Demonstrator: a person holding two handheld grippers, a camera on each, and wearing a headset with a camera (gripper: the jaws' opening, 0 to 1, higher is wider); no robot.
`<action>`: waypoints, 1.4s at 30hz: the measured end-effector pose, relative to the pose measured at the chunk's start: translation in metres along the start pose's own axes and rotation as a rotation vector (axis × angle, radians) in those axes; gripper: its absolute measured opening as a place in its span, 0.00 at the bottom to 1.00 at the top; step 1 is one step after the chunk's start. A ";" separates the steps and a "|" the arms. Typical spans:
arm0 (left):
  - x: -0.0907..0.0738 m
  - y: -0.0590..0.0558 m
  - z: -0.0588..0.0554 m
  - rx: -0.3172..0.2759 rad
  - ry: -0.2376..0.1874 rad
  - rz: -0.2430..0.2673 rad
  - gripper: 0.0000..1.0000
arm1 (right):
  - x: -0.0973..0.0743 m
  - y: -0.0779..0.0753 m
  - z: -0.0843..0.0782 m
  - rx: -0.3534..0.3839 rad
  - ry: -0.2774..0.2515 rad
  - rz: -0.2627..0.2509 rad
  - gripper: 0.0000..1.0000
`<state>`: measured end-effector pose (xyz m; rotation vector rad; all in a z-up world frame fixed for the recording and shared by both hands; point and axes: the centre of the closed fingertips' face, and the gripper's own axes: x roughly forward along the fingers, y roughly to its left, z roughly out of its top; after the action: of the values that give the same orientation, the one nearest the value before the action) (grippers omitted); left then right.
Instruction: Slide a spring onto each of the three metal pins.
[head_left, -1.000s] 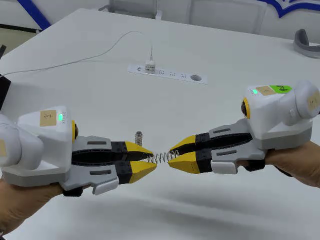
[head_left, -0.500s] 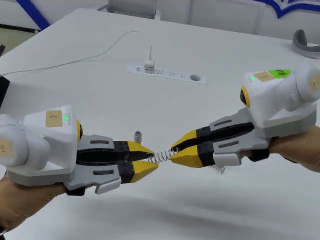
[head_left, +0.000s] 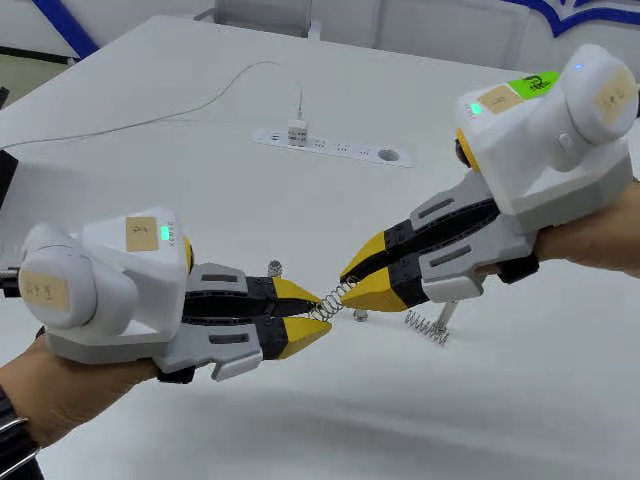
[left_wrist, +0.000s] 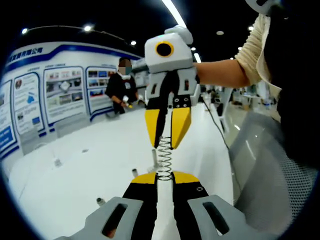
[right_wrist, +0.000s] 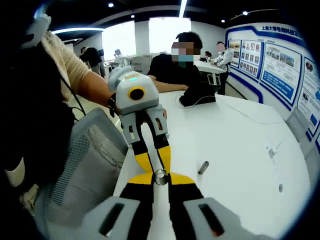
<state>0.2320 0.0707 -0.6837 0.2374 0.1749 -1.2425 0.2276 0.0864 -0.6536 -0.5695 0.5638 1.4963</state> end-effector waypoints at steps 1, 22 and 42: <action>0.001 0.000 0.000 0.002 0.003 0.000 0.09 | 0.001 0.000 0.000 -0.005 0.015 0.005 0.12; 0.013 -0.001 -0.006 -0.011 0.001 0.003 0.09 | 0.004 0.003 -0.010 -0.140 0.359 0.043 0.12; 0.014 0.000 -0.006 -0.026 -0.017 0.002 0.09 | 0.012 0.001 -0.028 -0.127 0.463 0.076 0.13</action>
<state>0.2365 0.0597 -0.6935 0.2042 0.1764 -1.2389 0.2271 0.0769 -0.6825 -1.0166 0.8574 1.4833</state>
